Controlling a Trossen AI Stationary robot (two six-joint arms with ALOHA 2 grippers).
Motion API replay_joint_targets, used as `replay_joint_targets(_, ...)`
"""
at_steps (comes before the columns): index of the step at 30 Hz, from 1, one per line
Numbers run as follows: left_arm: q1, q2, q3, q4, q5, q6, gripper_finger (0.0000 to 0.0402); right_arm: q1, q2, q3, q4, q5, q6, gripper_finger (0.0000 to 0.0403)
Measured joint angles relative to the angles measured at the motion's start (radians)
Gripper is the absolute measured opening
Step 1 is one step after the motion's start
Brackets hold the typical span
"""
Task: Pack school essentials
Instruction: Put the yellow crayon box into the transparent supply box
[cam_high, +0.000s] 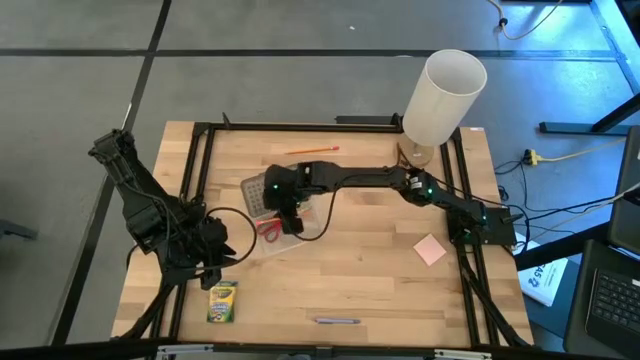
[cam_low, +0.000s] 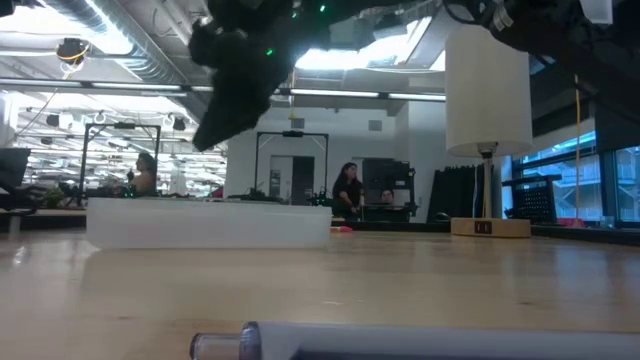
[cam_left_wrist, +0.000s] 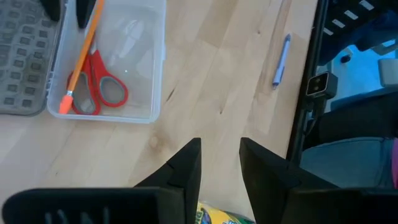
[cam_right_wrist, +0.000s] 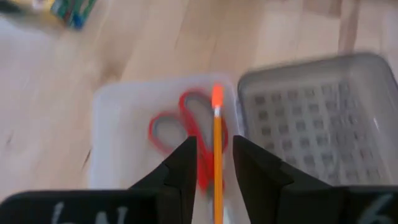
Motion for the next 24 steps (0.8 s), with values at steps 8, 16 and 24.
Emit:
replay_joint_targets(8, -0.003, 0.050, 0.000, 0.003, 0.047, -0.134, 0.0103, 0.021, -0.054, 0.003, -0.229, 0.006, -0.039, 0.0106)
replay_joint_targets(16, -0.054, 0.147, 0.000, 0.012, 0.170, -0.367, 0.0101, 0.097, -0.130, 0.004, -0.427, -0.002, -0.089, 0.0106)
replay_joint_targets(24, -0.149, 0.232, 0.000, 0.087, 0.218, -0.645, 0.0102, 0.200, -0.174, 0.006, -0.356, -0.150, -0.163, 0.0106)
